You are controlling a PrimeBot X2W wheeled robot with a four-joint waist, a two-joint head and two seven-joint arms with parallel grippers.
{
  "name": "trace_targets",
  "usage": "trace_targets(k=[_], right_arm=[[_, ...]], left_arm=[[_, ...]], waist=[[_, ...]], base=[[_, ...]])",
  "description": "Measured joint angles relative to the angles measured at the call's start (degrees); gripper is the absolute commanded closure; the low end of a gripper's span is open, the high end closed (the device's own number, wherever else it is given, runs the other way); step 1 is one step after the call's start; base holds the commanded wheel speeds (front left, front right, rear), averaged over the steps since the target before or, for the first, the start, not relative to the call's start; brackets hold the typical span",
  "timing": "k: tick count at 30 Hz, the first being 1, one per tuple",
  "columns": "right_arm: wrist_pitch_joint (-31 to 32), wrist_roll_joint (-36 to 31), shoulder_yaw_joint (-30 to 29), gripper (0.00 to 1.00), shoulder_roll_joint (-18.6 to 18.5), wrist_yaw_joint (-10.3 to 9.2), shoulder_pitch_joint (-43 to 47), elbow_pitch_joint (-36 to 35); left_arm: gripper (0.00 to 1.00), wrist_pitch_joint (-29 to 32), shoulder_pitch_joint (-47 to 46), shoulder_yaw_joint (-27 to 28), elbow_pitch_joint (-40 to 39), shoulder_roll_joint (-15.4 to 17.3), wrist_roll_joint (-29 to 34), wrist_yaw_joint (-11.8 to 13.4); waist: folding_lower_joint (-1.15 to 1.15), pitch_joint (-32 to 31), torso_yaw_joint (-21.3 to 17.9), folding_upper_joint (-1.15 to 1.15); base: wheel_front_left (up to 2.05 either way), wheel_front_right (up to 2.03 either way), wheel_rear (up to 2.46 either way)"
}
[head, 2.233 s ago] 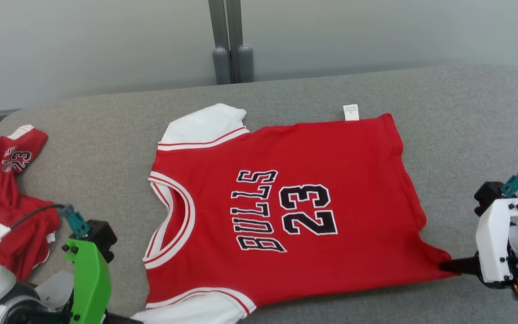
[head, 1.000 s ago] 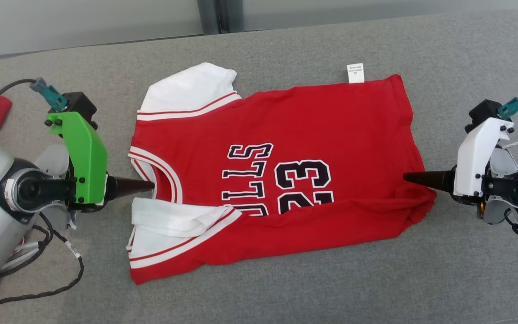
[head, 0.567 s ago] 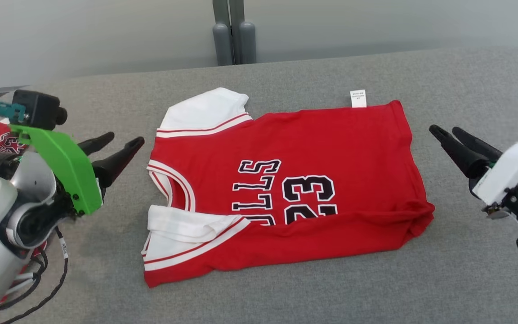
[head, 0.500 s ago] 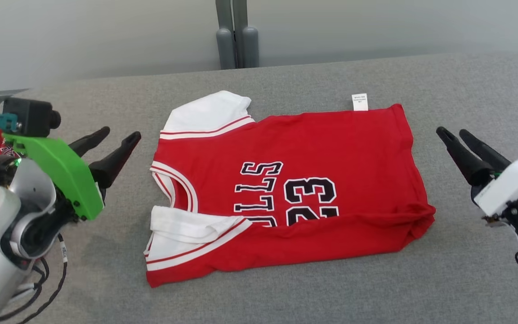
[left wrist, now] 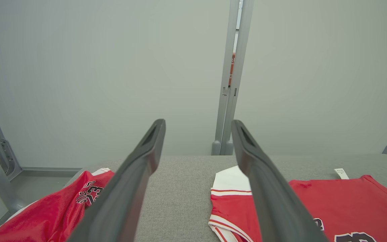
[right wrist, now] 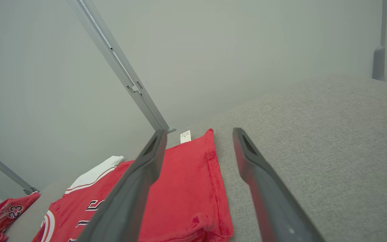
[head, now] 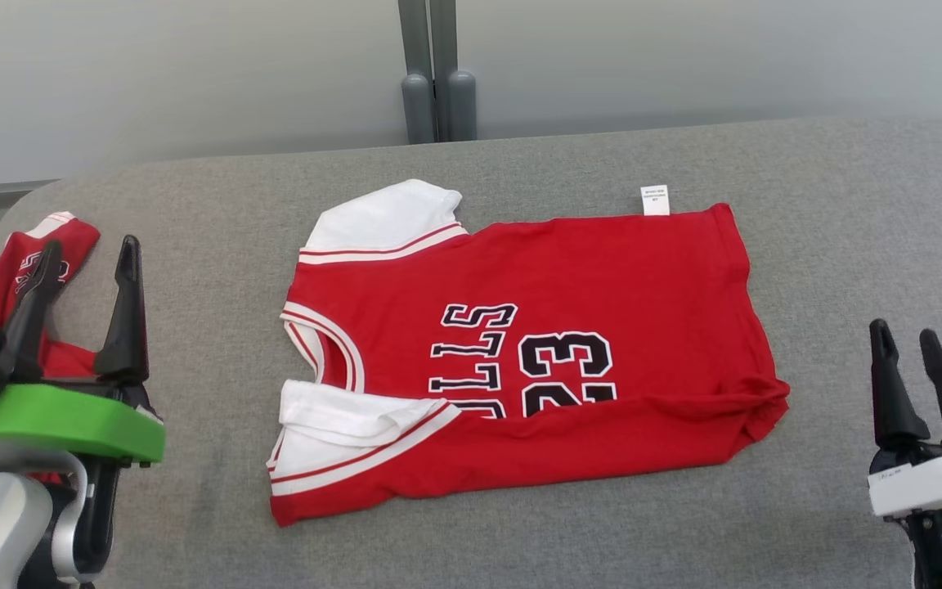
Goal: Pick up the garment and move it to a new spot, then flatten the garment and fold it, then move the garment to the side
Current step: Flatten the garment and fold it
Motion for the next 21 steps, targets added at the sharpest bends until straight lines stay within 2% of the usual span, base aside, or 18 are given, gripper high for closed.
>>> trace_targets(k=[4,7,12,17,21], right_arm=[[-1.37,-2.63,1.05,0.0,1.55,0.01,2.14,2.53],[-2.02,-4.1,2.35,0.0,2.15,0.01,2.72,6.15],[-2.53,-6.7,4.82,0.0,2.02,0.01,2.02,10.92],[-2.55,-10.02,7.17,0.0,-0.48,0.01,-0.44,14.1],[1.25,-11.45,10.61,0.0,-1.99,0.02,-2.27,18.09]], left_arm=[[0.0,-0.08,8.75,7.49,-3.11,-5.66,9.99,1.08],[0.0,-0.08,14.39,11.7,-4.0,-11.38,15.03,-0.08],[0.0,-0.08,19.28,14.88,-1.14,-19.2,20.65,-5.55],[0.0,-0.09,19.19,17.73,1.52,-23.03,24.1,-10.14],[0.0,-0.09,19.02,18.63,4.3,-24.95,25.29,-12.8]], waist=[[0.0,0.54,-0.35,0.0],[0.0,0.72,-0.78,0.0],[0.0,1.3,-0.76,0.0],[0.0,1.49,-0.13,0.0],[0.0,1.79,0.11,0.0]], base=[[0.0,0.0,0.0],[0.0,0.0,0.0],[0.0,0.0,0.0],[0.0,0.0,0.0],[0.0,0.0,0.0]])
